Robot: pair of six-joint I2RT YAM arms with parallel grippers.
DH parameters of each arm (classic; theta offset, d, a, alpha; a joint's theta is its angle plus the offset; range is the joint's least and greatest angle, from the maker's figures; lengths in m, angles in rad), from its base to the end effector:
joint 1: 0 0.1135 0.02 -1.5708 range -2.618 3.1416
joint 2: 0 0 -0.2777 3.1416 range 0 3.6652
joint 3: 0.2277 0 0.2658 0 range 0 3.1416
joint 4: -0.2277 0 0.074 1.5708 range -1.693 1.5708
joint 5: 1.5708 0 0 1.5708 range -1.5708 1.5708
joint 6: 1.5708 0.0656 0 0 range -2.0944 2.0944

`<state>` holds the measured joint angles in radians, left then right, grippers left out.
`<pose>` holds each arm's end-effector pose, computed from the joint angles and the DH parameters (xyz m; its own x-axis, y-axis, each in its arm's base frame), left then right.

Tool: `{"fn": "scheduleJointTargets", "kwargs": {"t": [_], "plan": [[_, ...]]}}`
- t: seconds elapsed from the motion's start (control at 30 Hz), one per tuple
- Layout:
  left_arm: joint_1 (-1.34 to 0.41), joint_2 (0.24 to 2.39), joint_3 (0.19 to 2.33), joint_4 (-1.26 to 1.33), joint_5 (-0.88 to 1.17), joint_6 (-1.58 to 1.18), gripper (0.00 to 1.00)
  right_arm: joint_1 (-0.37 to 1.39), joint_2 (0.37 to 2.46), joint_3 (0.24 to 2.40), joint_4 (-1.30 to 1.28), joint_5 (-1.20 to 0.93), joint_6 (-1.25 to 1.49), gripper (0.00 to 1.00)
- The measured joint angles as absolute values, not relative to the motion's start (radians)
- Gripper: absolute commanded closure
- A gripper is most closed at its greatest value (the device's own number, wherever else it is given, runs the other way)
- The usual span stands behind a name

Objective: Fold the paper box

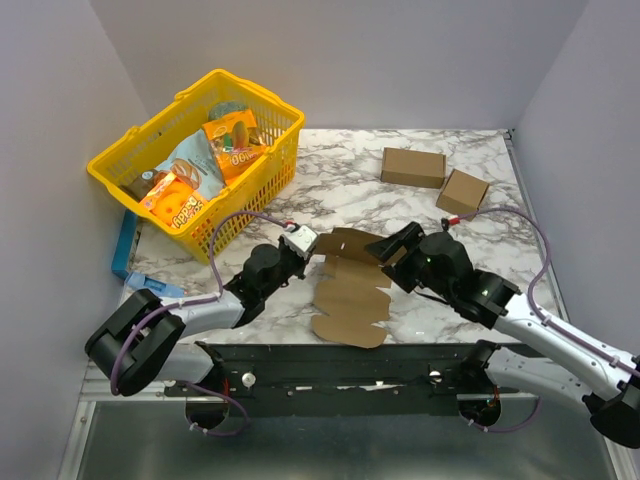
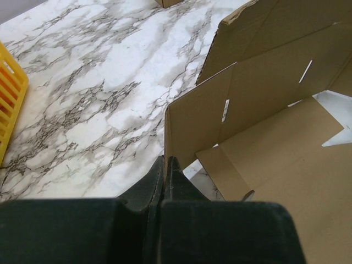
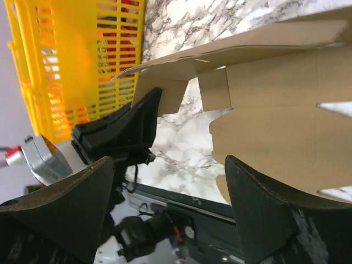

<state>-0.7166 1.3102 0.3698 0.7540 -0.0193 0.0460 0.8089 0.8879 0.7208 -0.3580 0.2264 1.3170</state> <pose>0.2170 -0.1874 0.1822 -0.1100 0.1568 -0.9815 0.6482 0.7599 0.0488 0.1690 0.1558 0.2759 -0.6396 0.6961 -0.3262 0.1916 0.5553 0.8093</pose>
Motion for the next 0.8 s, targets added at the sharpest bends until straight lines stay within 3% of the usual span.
{"fn": "scheduleJointTargets", "kwargs": {"t": [0.23, 0.53, 0.8], "plan": [[-0.722, 1.294, 0.355, 0.776, -0.031, 0.050, 1.00, 0.744, 0.811, 0.597, -0.265, 0.274, 1.568, 0.13], [-0.724, 1.282, 0.347, 0.793, -0.033, 0.053, 1.00, 0.659, 0.956, 0.622, -0.178, 0.287, 1.665, 0.14], [-0.724, 1.281, 0.345, 0.806, -0.034, 0.053, 1.00, 0.653, 1.102, 0.701, -0.122, 0.287, 1.662, 0.41]]}}
